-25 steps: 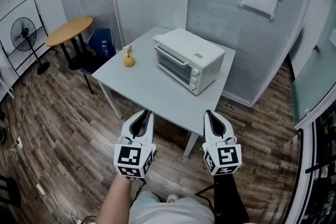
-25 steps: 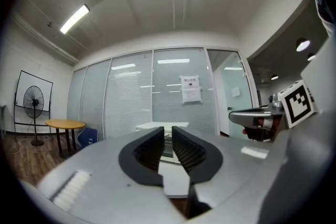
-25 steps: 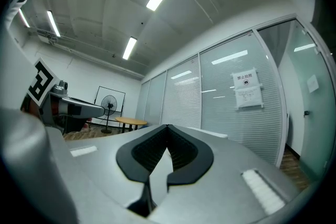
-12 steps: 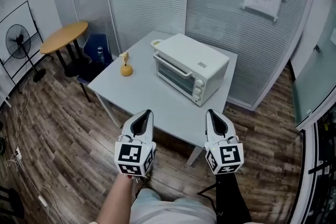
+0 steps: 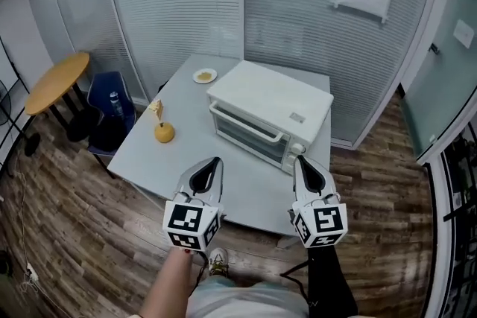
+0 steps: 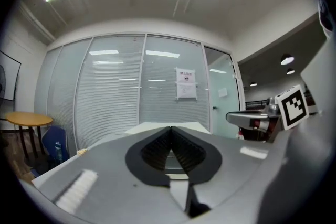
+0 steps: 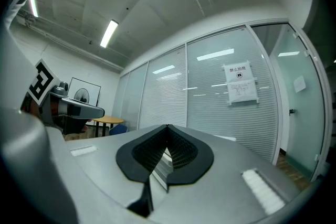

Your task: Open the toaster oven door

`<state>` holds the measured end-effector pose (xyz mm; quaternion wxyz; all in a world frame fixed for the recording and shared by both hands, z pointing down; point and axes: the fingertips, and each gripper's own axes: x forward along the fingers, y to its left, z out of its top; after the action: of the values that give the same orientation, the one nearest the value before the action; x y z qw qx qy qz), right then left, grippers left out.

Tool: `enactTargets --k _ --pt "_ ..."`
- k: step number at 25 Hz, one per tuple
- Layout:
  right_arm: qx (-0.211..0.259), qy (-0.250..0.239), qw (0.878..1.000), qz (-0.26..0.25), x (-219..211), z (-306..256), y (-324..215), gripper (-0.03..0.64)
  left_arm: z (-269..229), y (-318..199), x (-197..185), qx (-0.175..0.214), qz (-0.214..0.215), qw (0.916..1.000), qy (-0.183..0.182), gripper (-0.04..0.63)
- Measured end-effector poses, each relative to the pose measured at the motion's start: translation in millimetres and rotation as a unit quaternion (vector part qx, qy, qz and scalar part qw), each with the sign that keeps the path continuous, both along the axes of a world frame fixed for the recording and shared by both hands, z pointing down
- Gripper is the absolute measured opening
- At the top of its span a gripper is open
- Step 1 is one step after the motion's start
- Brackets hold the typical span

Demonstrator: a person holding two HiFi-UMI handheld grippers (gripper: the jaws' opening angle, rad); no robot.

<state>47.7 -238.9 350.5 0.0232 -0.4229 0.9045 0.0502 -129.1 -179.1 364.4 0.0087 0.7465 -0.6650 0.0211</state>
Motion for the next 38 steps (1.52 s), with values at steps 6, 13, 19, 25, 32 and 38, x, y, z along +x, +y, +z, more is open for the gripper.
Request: enactTargets --k 6,13,19,25,32,38 --pt "-0.012 0.002 0.998 0.056 -51 1 -54 0.003 5 -77 -47 -0.022 0.075 0.9969 -0.01 0.035" --pt "-0.032 0.012 0.993 0.11 -82 14 -96 0.003 18 -139 -72 -0.035 0.142 0.9889 -0.025 0.035" --pt "-0.073 0.044 0.989 0.121 -89 46 -114 0.003 42 -175 -62 -0.06 0.186 0.9801 -0.034 0.037" --pt "-0.121 0.087 0.98 0.131 -84 84 -126 0.003 81 -201 -38 -0.108 0.218 0.9692 -0.038 0.037" --pt "-0.183 0.11 0.969 0.123 -87 116 -139 0.003 112 -223 -25 -0.156 0.224 0.9609 -0.046 0.037" --pt "-0.195 0.098 0.969 0.118 -91 116 -144 0.002 116 -227 -29 -0.158 0.223 0.9614 -0.033 0.038"
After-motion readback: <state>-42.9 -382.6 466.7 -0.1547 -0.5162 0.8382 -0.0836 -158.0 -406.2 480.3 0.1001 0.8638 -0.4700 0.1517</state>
